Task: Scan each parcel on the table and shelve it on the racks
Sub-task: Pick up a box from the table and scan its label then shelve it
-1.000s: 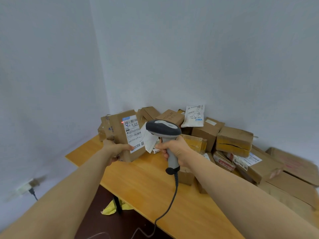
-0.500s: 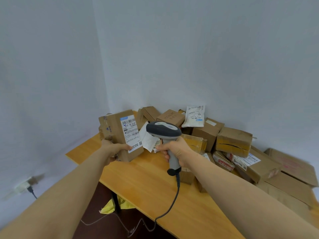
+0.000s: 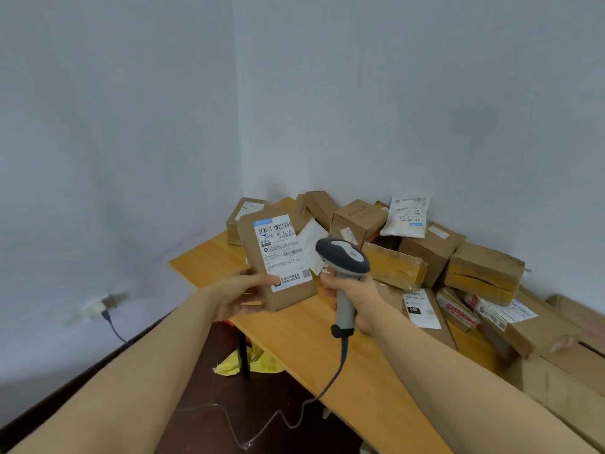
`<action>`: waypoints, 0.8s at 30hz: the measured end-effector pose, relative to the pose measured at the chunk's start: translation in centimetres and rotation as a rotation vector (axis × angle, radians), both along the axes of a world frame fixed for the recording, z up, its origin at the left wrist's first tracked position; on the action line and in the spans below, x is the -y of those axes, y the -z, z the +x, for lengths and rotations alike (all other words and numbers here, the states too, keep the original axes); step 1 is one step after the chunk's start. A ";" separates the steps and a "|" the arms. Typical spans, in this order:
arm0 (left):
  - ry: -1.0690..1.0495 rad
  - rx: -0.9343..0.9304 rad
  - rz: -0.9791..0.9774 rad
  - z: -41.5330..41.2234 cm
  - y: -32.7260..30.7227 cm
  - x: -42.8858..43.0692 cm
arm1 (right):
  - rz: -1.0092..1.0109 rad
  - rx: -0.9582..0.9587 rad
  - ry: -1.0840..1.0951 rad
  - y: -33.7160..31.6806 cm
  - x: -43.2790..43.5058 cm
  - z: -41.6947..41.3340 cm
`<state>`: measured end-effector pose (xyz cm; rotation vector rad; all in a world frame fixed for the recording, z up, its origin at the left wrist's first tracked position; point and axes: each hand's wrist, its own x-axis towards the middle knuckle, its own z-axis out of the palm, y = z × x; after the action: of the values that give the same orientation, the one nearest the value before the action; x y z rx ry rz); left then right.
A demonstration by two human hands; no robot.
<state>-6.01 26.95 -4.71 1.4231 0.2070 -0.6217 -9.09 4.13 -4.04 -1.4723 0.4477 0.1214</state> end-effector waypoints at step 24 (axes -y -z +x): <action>-0.906 -0.190 -0.059 -46.6 4.5 -18.2 | 0.206 -0.326 -1.081 5.4 -27.9 -27.6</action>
<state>-52.65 45.20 -9.21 1.0575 0.9133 -0.0050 -36.66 32.06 -9.44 -1.3494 -0.1503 1.2355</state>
